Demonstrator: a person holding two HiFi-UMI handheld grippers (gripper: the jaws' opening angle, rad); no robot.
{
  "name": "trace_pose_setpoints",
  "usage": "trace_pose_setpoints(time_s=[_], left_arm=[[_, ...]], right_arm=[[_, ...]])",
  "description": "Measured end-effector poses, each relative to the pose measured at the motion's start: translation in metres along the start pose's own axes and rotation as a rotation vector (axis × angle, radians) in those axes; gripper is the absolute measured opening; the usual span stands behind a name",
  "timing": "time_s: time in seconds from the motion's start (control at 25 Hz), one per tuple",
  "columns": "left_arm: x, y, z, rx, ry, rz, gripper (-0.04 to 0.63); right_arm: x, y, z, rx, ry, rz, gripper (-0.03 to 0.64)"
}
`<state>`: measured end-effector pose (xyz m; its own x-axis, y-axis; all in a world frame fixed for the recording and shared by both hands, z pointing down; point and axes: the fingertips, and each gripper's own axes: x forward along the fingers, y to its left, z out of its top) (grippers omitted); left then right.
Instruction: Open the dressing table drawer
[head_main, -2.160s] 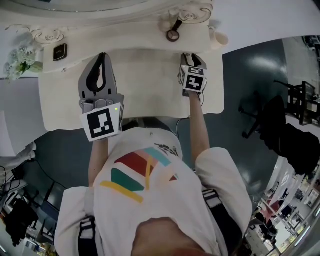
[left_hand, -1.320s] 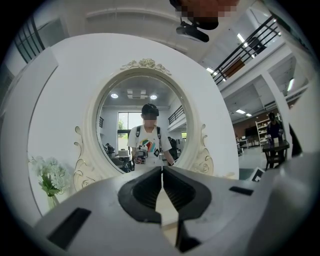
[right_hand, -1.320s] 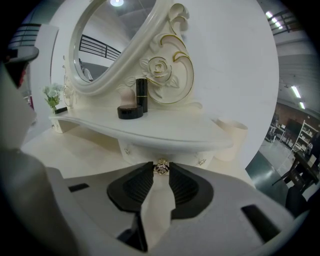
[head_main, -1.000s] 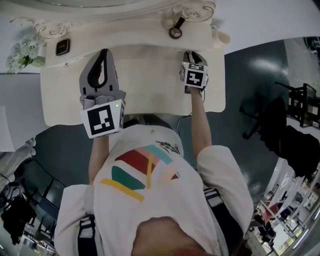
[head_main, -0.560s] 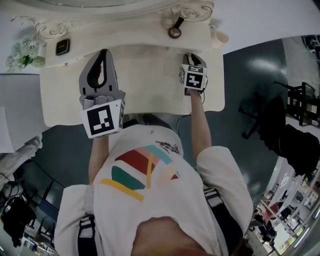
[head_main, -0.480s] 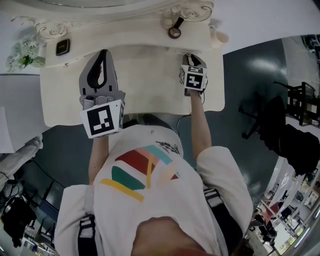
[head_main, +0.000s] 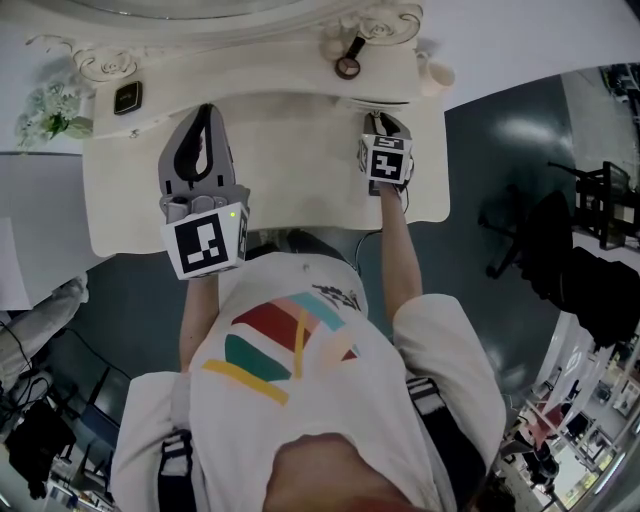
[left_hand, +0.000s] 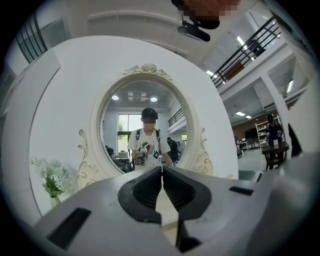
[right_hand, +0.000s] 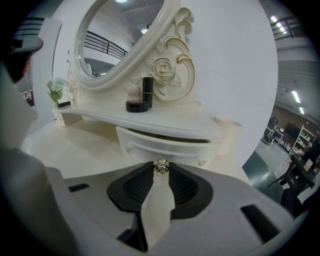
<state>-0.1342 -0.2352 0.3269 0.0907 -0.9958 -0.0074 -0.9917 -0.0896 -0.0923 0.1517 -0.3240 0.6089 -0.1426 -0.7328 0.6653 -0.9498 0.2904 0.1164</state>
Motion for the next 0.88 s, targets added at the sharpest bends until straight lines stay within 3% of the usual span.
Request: trace_pose_setpoints(time_s=[0.88], left_arm=[[-0.006, -0.004, 0.005, -0.003, -0.011, -0.003, 0.008]], right_arm=[[-0.011, -0.001, -0.008, -0.017, 0.010, 0.003, 0.086]])
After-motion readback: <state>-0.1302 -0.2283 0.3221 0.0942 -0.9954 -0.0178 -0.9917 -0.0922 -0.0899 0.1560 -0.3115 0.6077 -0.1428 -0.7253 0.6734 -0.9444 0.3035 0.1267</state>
